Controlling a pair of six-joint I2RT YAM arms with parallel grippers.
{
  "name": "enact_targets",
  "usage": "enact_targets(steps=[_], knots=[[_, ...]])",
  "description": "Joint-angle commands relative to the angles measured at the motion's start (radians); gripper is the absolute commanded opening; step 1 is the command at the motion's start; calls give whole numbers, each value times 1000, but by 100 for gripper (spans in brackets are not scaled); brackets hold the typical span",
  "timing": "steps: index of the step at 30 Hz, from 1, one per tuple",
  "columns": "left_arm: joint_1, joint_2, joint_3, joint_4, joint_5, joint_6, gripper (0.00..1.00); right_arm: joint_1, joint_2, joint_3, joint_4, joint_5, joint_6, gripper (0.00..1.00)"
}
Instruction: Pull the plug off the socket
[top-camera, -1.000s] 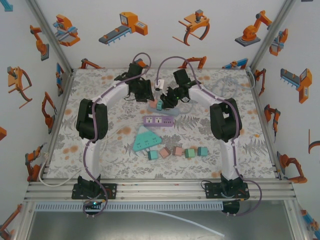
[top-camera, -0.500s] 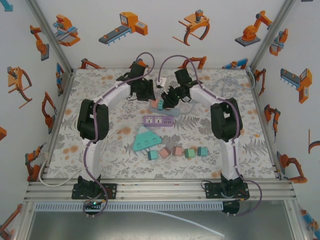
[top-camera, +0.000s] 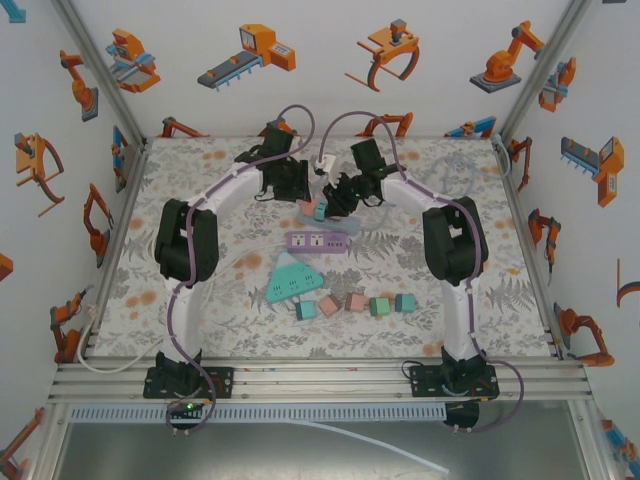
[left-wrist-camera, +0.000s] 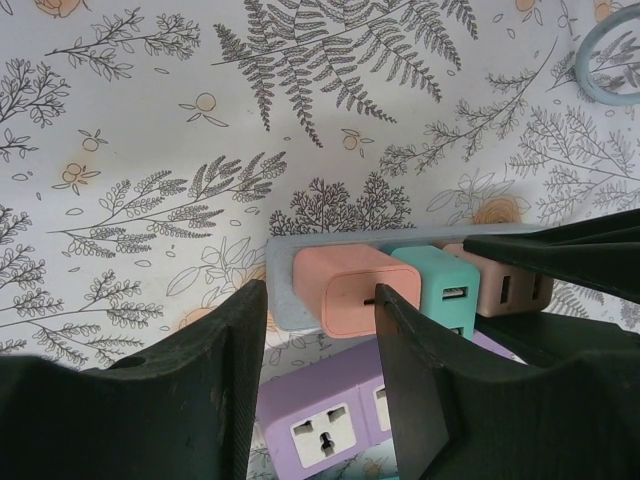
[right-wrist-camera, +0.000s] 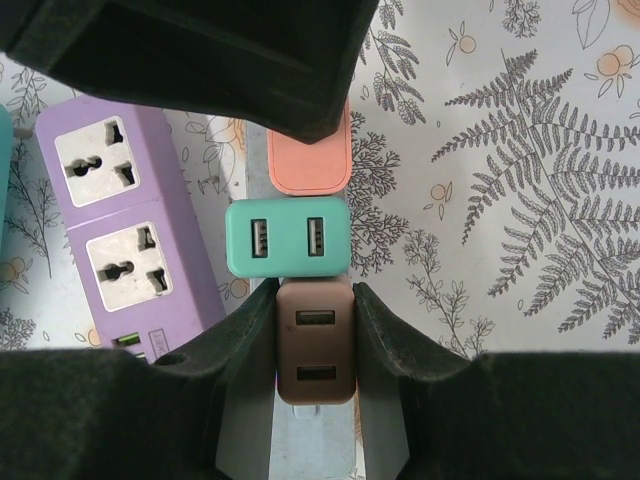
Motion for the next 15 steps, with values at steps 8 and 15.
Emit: enact_targets(steps=[8,15], knots=[[-88,107,-83,-243,-47,77,48,11,-170,3,167,-94,2,0],[-89,118,-82,-243,-43,73,48,12,-203,-3,157,-85,-12,0]])
